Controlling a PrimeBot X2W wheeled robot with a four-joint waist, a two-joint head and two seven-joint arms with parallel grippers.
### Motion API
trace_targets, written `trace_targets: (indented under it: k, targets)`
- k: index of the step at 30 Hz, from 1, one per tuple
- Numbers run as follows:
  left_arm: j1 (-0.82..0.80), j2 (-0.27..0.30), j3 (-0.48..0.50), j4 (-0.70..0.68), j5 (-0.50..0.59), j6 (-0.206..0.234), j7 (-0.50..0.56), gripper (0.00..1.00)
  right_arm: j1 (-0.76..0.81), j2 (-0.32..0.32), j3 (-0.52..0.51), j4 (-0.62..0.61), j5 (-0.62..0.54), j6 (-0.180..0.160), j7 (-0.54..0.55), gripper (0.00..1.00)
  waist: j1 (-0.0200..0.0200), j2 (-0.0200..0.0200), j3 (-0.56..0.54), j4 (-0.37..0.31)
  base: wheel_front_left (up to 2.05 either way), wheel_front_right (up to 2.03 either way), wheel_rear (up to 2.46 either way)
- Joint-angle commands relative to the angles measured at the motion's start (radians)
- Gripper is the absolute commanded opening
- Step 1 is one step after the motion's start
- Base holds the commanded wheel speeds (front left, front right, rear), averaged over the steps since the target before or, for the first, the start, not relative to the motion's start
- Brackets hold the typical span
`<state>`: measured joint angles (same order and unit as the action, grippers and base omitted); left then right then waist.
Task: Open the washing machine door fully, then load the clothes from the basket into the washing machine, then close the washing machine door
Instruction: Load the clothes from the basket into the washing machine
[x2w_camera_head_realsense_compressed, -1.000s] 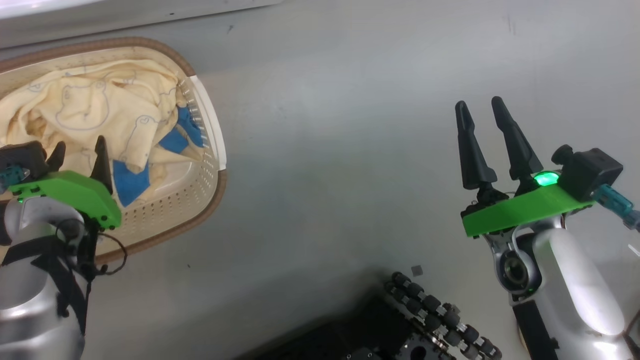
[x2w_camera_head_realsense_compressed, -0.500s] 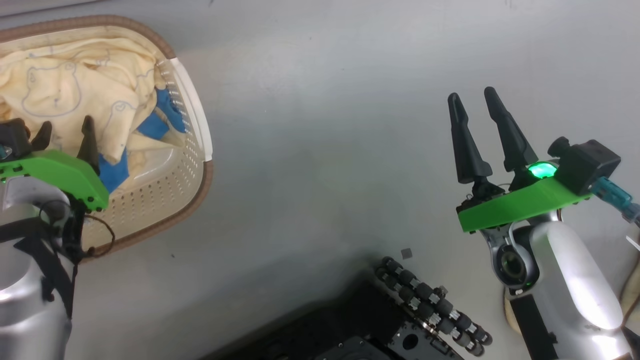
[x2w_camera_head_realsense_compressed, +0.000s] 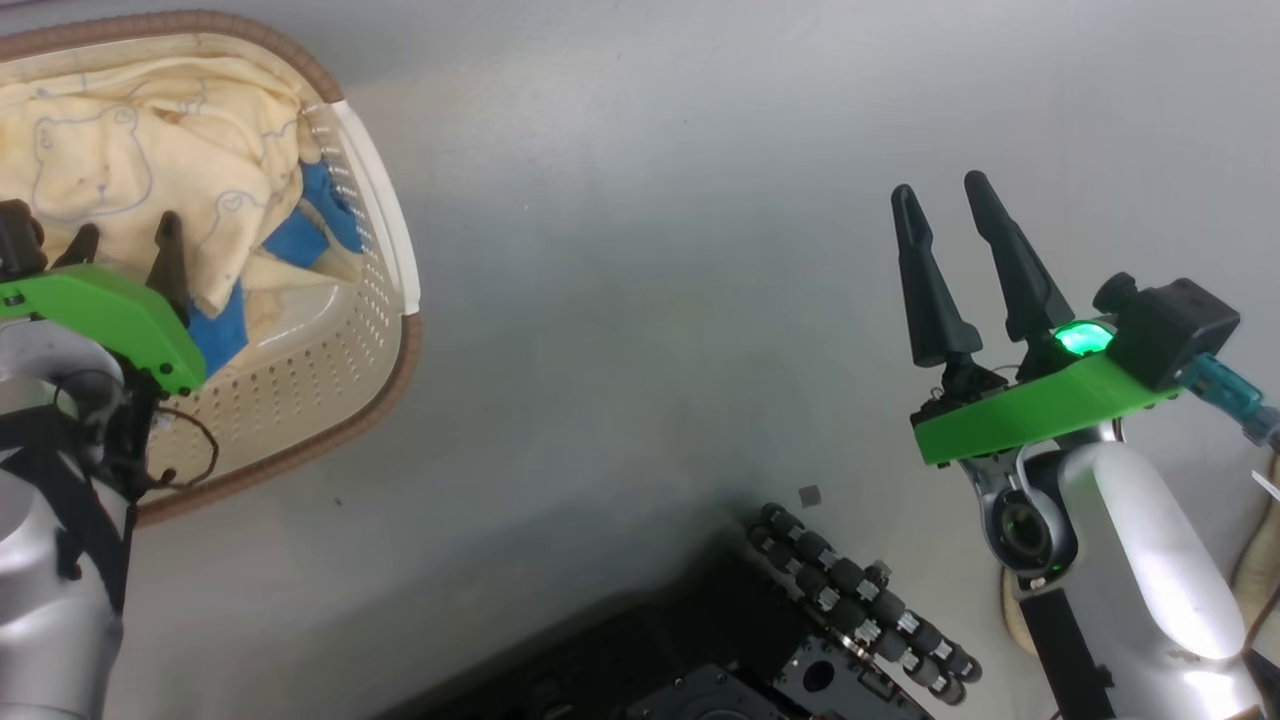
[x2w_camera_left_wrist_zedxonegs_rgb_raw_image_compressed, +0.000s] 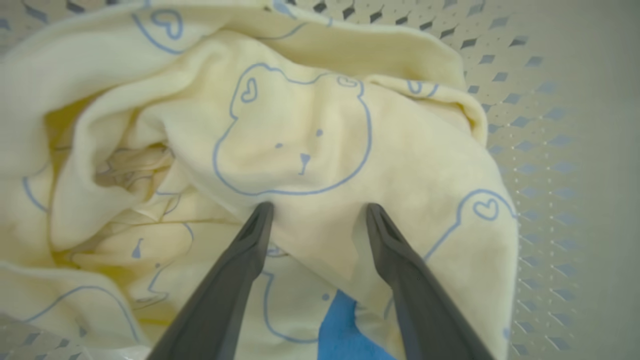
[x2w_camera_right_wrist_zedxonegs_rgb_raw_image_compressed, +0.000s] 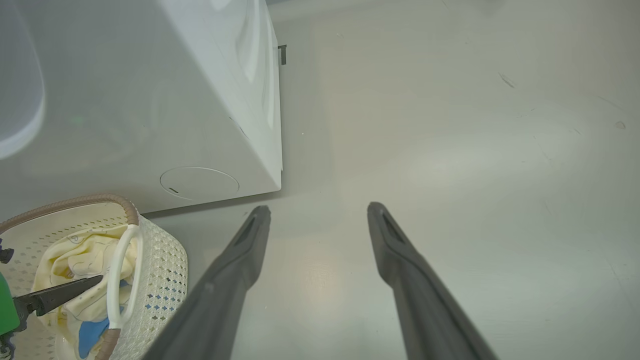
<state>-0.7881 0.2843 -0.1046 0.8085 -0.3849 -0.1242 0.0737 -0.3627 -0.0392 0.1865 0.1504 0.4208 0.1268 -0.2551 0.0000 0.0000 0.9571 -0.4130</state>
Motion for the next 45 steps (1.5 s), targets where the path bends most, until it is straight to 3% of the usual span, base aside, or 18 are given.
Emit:
trace_targets:
  k: [1, 17, 33, 34, 35, 36, 37, 45]
  targets:
    - [0.014, 0.039, 0.015, -0.022, -0.006, -0.006, 0.006, 1.00, 0.024, -0.011, 0.010, -0.024, -0.005, 0.004, -0.007, 1.00, 0.0000, 0.0000, 0.001, 0.002, 0.00, 0.00, 0.00]
    - [0.019, 0.067, -0.037, -0.051, -0.096, -0.006, 0.096, 1.00, 0.010, -0.011, 0.007, -0.036, -0.012, 0.004, -0.007, 1.00, 0.0000, 0.0000, 0.026, 0.005, 0.00, 0.00, 0.00]
    - [-0.034, 0.079, -0.120, -0.067, -0.118, -0.006, 0.043, 1.00, 0.001, -0.011, 0.009, -0.035, -0.011, 0.004, -0.007, 1.00, 0.0000, 0.0000, 0.041, 0.005, 0.00, 0.00, 0.00]
    - [-0.038, 0.082, -0.124, -0.061, -0.110, -0.002, 0.034, 0.95, 0.001, -0.011, 0.008, -0.036, -0.010, 0.004, -0.007, 1.00, 0.0000, 0.0000, 0.043, 0.004, 0.00, 0.00, 0.00]
    - [-0.042, 0.087, -0.130, -0.054, -0.100, 0.003, 0.026, 0.62, 0.000, -0.011, 0.007, -0.036, -0.009, 0.004, -0.007, 1.00, 0.0000, 0.0000, 0.044, 0.002, 0.00, 0.00, 0.00]
    - [-0.046, 0.088, -0.135, -0.045, -0.094, 0.004, 0.021, 0.24, 0.000, -0.011, 0.005, -0.036, -0.008, 0.004, -0.007, 1.00, 0.0000, 0.0000, 0.045, 0.001, 0.00, 0.00, 0.00]
    - [-0.049, 0.089, -0.139, -0.037, -0.089, 0.007, 0.014, 0.02, 0.000, -0.011, 0.004, -0.037, -0.007, 0.004, -0.007, 1.00, 0.0000, 0.0000, 0.046, 0.000, 0.00, 0.00, 0.00]
    - [-0.073, 0.079, -0.164, 0.019, -0.071, 0.009, -0.026, 0.00, -0.001, -0.011, -0.002, -0.036, -0.003, 0.004, -0.007, 1.00, 0.0000, 0.0000, 0.046, -0.003, 0.00, 0.00, 0.00]
